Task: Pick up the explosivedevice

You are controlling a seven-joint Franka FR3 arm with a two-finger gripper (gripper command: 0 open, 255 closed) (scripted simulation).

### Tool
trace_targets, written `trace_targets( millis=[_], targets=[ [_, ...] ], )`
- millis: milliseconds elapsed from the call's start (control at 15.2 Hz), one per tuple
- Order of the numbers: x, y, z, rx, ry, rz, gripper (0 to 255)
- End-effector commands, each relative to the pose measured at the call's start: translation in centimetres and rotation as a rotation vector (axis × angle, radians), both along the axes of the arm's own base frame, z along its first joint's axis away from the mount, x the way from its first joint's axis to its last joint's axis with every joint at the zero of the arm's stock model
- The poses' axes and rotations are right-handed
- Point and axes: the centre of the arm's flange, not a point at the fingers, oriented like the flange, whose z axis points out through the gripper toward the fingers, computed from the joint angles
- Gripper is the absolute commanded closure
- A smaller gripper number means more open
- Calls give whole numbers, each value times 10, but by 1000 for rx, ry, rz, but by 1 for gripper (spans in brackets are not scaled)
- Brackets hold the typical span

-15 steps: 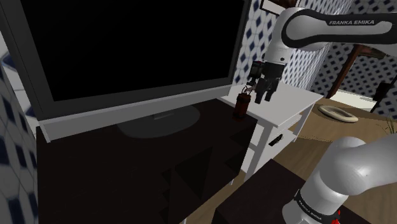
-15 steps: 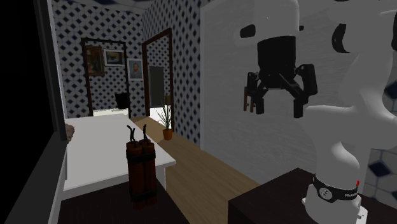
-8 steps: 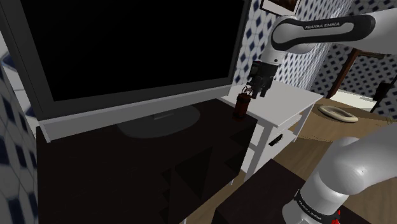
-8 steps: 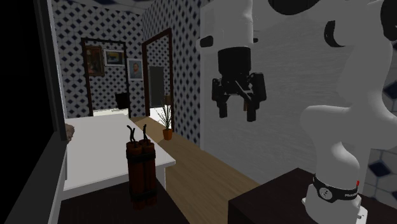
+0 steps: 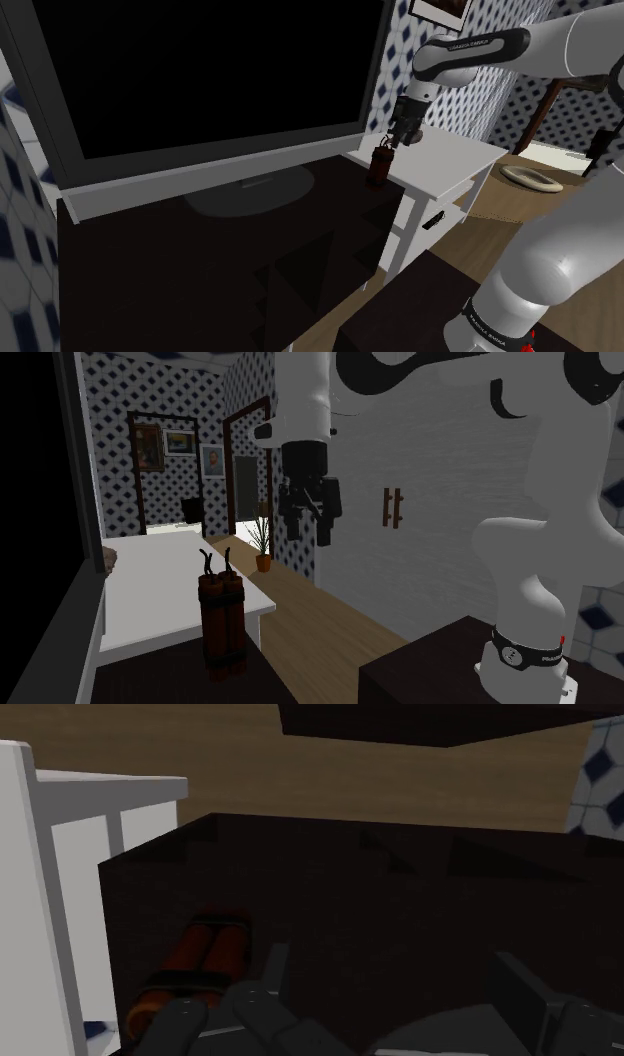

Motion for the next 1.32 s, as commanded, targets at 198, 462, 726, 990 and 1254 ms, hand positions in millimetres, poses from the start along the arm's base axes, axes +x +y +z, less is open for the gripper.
trace_targets(
  millis=[198,462,726,990,1254],
  targets=[
    [38,-49,-11,3,-26,9,0],
    [68,-90,-17,6,-47,15,0],
    [94,-123,-23,8,-64,20,0],
    [94,-123,-44,8,-64,20,0],
    [93,-123,-63,8,-64,20,0]
  ],
)
